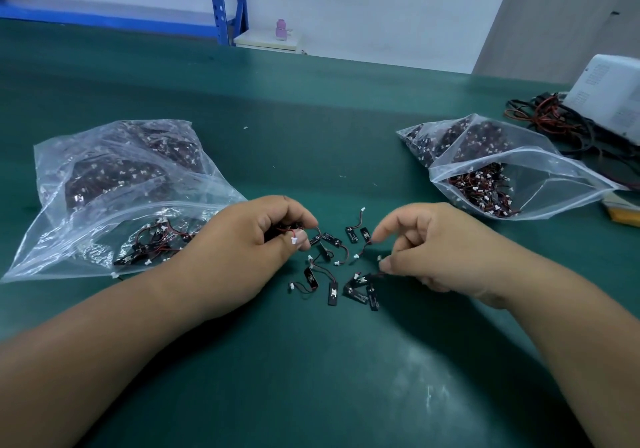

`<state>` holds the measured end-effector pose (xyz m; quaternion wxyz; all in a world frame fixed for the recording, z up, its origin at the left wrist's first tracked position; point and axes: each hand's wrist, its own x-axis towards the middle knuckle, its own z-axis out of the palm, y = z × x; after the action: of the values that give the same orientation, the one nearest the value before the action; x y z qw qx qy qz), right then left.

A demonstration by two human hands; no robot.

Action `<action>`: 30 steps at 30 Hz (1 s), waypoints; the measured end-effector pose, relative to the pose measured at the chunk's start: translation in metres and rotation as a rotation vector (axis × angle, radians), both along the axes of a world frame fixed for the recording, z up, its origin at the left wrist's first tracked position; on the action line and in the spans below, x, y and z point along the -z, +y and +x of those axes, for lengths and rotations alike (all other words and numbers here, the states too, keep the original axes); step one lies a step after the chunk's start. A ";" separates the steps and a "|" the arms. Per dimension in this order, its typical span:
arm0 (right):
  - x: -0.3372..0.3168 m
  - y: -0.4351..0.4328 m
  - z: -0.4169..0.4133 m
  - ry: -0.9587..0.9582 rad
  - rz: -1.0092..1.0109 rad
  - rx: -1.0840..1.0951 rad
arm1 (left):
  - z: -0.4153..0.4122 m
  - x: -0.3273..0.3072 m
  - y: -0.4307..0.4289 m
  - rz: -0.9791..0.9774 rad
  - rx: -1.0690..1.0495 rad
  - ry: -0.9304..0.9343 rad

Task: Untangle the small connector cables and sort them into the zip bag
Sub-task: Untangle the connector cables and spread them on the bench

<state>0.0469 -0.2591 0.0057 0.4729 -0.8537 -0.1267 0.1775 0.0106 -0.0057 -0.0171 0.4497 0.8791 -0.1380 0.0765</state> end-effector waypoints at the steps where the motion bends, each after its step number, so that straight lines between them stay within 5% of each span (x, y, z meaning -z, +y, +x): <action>1: 0.001 0.000 0.000 -0.021 -0.015 -0.005 | 0.000 0.000 0.000 0.002 -0.001 0.002; 9: -0.002 -0.017 0.008 0.099 0.339 -0.074 | 0.001 0.000 0.001 0.029 -0.020 0.008; 13: -0.001 -0.026 0.010 0.170 0.235 -0.187 | 0.002 0.002 0.001 0.014 -0.023 0.026; 17: 0.002 -0.021 0.012 0.026 0.089 -0.128 | 0.002 0.002 0.002 0.028 -0.041 0.022; 22: 0.010 -0.012 0.016 -0.244 0.190 0.068 | 0.002 0.002 0.002 0.034 -0.059 0.027; 30: 0.020 -0.007 0.015 -0.383 0.120 0.101 | 0.003 0.002 0.002 0.038 -0.069 0.040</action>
<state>0.0617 -0.2660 -0.0146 0.4985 -0.8474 -0.1816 -0.0199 0.0131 -0.0033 -0.0191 0.4328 0.8930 -0.0999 0.0720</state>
